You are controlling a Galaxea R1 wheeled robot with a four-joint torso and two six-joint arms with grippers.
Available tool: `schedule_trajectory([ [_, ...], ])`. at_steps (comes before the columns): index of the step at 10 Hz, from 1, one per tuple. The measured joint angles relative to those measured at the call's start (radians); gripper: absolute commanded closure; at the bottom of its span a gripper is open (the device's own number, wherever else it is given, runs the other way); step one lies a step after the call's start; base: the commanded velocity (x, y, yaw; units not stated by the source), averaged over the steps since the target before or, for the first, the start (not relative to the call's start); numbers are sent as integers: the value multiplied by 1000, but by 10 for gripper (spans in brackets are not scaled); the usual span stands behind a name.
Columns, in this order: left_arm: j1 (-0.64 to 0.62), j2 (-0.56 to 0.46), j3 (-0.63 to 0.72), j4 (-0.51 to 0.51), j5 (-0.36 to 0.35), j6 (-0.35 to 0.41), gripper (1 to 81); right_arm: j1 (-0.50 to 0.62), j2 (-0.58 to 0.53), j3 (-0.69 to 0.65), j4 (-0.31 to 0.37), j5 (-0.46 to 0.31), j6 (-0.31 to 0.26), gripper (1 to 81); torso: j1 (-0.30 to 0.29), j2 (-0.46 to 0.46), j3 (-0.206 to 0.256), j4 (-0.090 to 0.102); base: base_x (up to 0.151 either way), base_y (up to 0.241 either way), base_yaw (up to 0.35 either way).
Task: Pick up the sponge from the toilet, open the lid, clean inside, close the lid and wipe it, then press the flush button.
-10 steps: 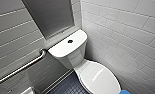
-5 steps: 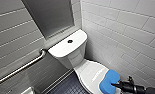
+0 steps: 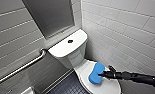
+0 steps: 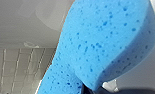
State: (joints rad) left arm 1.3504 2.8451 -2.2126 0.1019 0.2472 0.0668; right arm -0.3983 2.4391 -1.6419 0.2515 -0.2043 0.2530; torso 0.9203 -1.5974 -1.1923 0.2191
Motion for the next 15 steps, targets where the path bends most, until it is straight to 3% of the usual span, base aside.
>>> schedule_trajectory([
  [3, 0, 0, 0, 0, 0, 0, 10, 31, 193, -275, -17, -99, 11, 811, 0, 0, 0, 0, 0, 0, 0],
  [5, 0, 0, 0, 0, 0, 0, 10, 30, 311, -413, -18, -117, 26, 811, 0, 0, 0, 0, 0, 0, 0],
  [8, 0, -3, 0, 0, 0, 0, 10, 32, 398, -603, -26, -111, 48, 811, 0, 0, 0, 0, 0, 0, 0],
  [11, 0, -3, 0, 0, 3, 0, 10, 11, 416, -609, -27, -79, 60, 811, 0, 0, 0, 0, 0, 0, 0],
  [15, 0, -3, 0, 0, 2, 0, 10, -24, 235, -388, -28, -48, 63, 811, 0, 0, 0, 0, 0, 0, 0],
])
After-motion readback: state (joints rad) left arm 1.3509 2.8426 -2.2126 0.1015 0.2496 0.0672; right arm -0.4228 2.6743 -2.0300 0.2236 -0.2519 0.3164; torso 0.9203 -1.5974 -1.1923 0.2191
